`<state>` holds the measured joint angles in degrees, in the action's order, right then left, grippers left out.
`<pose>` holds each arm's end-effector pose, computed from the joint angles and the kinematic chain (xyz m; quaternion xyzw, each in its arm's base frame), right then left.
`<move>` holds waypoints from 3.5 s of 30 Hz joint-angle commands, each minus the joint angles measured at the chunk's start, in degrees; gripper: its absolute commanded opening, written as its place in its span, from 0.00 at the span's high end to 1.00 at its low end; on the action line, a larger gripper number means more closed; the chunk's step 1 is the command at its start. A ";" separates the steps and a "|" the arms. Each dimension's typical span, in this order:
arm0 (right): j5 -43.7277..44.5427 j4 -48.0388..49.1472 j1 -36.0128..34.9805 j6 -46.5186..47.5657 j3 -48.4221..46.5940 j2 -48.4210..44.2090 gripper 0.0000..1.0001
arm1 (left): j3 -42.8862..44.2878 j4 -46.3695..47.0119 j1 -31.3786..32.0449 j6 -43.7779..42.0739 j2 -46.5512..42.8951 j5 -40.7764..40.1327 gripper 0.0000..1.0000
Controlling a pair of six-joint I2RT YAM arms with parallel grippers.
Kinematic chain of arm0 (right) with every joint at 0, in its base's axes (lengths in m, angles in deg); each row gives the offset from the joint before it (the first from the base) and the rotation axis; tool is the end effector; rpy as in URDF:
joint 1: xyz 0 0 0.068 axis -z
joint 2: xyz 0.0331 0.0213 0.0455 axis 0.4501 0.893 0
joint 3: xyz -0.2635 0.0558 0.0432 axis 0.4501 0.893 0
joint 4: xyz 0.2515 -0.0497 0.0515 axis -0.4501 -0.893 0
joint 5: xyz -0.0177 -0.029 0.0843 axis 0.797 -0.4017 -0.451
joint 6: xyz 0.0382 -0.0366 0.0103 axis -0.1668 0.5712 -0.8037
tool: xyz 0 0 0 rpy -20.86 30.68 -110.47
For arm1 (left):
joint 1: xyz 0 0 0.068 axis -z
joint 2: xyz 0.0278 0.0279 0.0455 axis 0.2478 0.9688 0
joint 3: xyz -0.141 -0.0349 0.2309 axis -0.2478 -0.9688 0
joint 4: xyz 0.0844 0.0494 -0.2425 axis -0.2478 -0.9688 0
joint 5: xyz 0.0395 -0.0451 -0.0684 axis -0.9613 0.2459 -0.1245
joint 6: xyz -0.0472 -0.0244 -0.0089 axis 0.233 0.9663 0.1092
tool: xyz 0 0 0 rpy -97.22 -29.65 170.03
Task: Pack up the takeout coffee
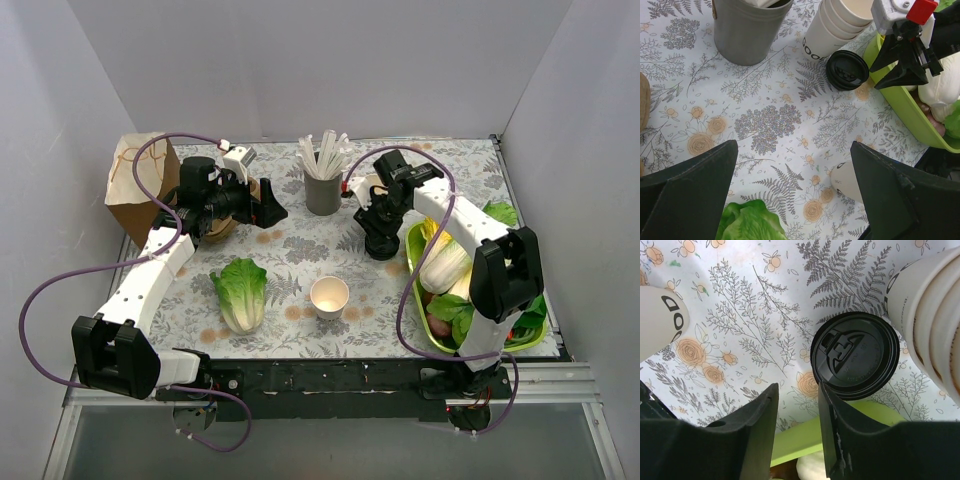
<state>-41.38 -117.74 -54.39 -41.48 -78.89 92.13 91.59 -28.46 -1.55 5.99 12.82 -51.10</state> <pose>0.3197 0.1783 0.2655 -0.4931 0.8383 0.1288 0.1938 0.2742 -0.0819 0.3321 -0.0893 0.8477 -0.4334 0.2926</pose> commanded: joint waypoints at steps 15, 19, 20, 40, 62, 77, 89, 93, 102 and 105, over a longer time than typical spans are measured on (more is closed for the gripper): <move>0.83 1.58 0.22 -0.42 -3.94 8.21 0.50 | -0.59 -0.80 -0.32 -1.10 -1.49 -0.15 0.02; 1.01 1.67 0.13 -0.42 -4.12 9.01 0.50 | -0.42 -0.71 -0.32 -1.01 -1.22 -0.15 0.02; 1.01 1.67 0.13 -0.34 -4.29 9.27 0.51 | -0.41 -0.62 -0.32 -1.01 -1.14 -0.15 0.02; 1.01 1.49 0.13 -0.25 -4.73 11.29 0.66 | -0.85 -0.27 -0.32 -0.93 -0.78 -0.23 0.02; 0.30 -2.46 0.13 -0.07 -6.05 5.85 0.99 | -0.94 -0.27 -0.32 -1.89 -1.40 0.64 0.02; -16.73 -16.78 0.13 6.34 -16.31 -2.41 0.99 | 0.64 -1.68 0.03 -6.72 -1.40 7.41 0.02; -47.06 21.68 0.22 -22.10 -2.37 -19.73 0.99 | -1.82 -1.50 0.47 -3.92 -5.35 3.99 0.02; -44.71 19.08 -0.31 -24.86 -4.20 -17.89 0.99 | -4.45 -0.71 0.47 0.65 -8.77 -0.93 0.02; -60.89 16.59 -0.13 -26.17 0.52 -14.46 0.99 | -6.22 -5.17 0.39 -6.09 -9.66 5.29 0.02; -68.83 31.04 0.04 -37.54 10.10 -16.47 0.99 | -7.35 -5.80 0.47 -9.54 -10.36 6.88 0.02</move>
<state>-95.02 -98.63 -54.47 -67.86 -77.53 76.48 84.12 -31.74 -1.38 2.08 3.68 -48.09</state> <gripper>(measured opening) 0.023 0.981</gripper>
